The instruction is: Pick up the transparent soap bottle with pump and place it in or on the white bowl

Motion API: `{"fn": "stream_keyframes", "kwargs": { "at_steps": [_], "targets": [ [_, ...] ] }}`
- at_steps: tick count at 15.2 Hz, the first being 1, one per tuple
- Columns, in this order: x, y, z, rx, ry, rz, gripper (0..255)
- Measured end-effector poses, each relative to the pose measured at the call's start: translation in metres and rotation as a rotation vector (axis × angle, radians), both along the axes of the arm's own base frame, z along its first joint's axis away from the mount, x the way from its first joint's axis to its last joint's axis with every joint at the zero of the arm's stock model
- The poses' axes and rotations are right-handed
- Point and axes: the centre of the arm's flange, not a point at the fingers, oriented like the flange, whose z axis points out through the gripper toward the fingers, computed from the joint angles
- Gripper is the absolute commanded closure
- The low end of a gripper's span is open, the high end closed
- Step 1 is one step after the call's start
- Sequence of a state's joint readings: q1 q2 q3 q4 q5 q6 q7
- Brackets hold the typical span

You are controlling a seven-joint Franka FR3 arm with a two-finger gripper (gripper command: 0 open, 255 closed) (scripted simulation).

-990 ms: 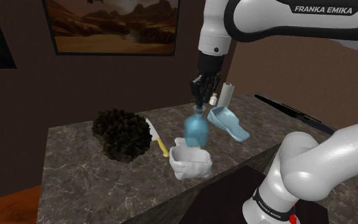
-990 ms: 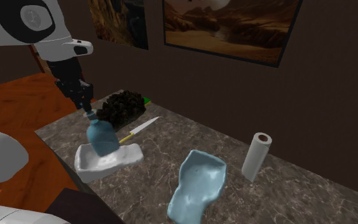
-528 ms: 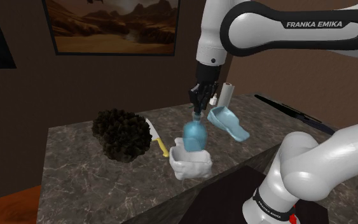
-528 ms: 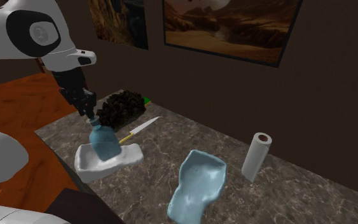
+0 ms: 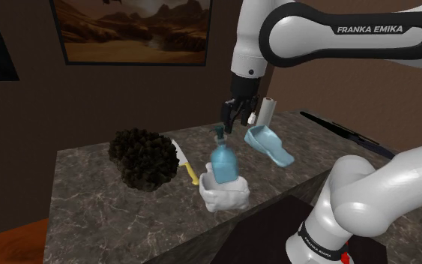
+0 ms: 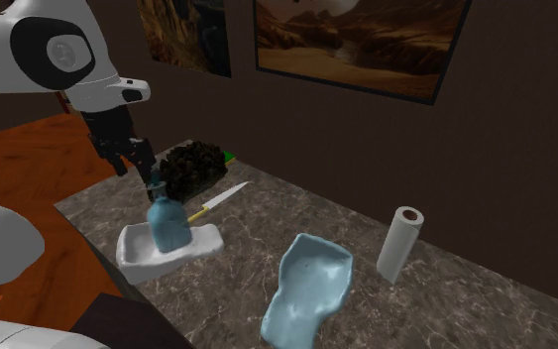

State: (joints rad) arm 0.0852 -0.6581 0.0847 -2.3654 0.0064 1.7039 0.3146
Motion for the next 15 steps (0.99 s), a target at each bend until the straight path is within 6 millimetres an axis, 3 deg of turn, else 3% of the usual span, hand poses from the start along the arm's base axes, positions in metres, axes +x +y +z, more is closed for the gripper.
{"fn": "stream_keyframes", "kwargs": {
  "at_steps": [4,8,10,15],
  "targets": [
    [0.000,0.000,0.000,0.000,0.000,0.000,0],
    [0.001,0.001,0.039,0.000,-0.001,0.000,0],
    [0.000,0.001,0.048,0.000,-0.001,0.000,0],
    [0.000,0.002,0.050,0.000,0.000,0.000,0]
  ]
}}
